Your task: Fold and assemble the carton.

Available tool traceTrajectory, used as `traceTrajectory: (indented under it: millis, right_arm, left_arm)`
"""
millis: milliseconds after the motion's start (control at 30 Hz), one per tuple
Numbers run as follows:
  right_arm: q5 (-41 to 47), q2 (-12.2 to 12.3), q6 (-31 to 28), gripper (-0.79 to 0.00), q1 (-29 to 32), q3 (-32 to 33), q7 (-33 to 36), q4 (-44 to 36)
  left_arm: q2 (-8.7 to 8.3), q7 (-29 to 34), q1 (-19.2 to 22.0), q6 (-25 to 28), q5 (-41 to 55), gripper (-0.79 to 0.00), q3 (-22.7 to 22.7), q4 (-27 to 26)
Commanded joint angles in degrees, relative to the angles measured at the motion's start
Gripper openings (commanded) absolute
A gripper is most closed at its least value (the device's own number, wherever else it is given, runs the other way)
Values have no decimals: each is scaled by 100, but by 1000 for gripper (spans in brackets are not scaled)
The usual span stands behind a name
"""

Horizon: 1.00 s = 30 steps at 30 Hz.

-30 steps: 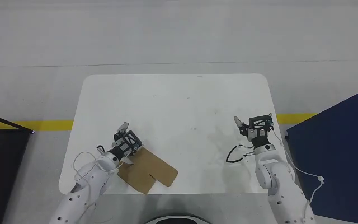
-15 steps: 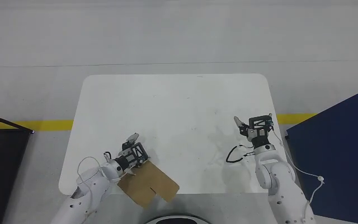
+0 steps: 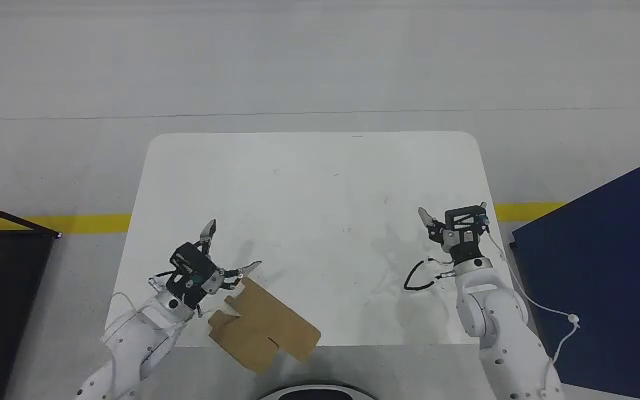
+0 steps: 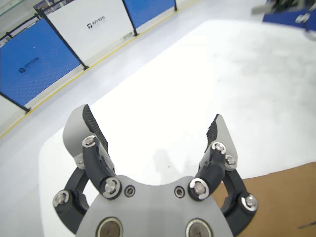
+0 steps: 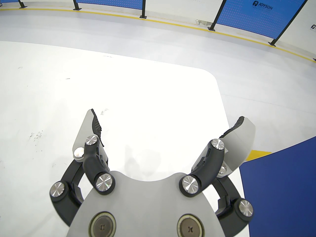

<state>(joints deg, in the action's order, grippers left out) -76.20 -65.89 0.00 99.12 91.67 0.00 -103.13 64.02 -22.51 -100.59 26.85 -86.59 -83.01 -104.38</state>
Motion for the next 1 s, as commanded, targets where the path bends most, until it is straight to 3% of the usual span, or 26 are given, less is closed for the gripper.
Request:
traceTrajectory:
  millis: [0,133,200,300,567,633,700,800,967]
  right_arm:
    - [0,0,0,0,0,0,0,0]
    - [0,0,0,0,0,0,0,0]
    - [0,0,0,0,0,0,0,0]
    - [0,0,0,0,0,0,0,0]
    - [0,0,0,0,0,0,0,0]
    - [0,0,0,0,0,0,0,0]
    - [0,0,0,0,0,0,0,0]
    - [0,0,0,0,0,0,0,0]
    - [0,0,0,0,0,0,0,0]
  left_arm:
    - [-64,-717,-245,780,466,0,-418,17]
    - [-156,-1871,-722,1903,983,0,-1016,170]
    - [-183,-2180,-897,2213,1133,0,-1238,302]
    - [-184,-1969,-1077,1739,1028,0,-1445,394]
    - [-184,-1969,-1077,1739,1028,0,-1445,394]
    - [-204,-1851,-1045,1253,49,0,-1438,52]
    - [-243,-2472,-1222,973,-1155,0,-1297,-149]
    - [-337,-3608,-1497,362,-2780,0,-1257,-57]
    - [-463,-4502,-1919,-849,-4648,0,-1243,98]
